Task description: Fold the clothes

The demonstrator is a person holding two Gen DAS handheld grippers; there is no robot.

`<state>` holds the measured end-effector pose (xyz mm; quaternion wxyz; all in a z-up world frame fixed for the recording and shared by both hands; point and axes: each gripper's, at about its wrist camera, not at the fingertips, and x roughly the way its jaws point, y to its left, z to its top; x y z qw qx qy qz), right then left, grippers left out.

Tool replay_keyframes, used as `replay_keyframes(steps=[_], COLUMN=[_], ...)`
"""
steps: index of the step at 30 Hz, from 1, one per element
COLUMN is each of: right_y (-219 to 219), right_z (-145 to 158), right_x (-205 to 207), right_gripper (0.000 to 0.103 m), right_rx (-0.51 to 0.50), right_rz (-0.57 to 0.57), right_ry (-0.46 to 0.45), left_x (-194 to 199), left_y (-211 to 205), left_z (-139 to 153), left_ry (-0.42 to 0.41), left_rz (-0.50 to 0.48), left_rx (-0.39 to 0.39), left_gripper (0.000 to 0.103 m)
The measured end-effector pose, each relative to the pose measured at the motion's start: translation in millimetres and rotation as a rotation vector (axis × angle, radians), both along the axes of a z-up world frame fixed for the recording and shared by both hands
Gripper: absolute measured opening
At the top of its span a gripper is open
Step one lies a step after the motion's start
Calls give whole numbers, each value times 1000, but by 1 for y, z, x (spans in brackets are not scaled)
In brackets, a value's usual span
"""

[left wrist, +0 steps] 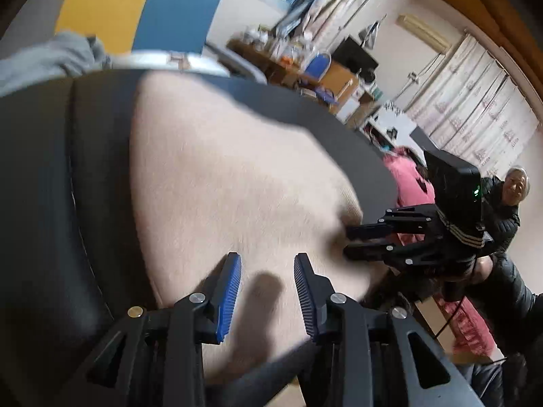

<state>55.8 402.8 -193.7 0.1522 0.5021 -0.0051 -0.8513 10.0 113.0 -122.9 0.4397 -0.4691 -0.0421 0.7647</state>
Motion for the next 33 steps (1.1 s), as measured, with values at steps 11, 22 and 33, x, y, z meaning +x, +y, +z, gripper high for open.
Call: replay_keyframes(steps=[11, 22, 33], right_y=[12, -16, -21], right_z=[-12, 50, -20], right_x=[17, -5, -2], right_gripper=[35, 84, 99], right_rx=[-71, -90, 71], right_rz=[-83, -77, -142], right_ry=[60, 188, 190], left_x=[20, -59, -110], left_y=[-15, 23, 117], left_z=[15, 84, 18], left_ry=[88, 336, 286], left_rz=[36, 68, 38], left_rx=[-12, -161, -404], left_gripper=[32, 37, 38])
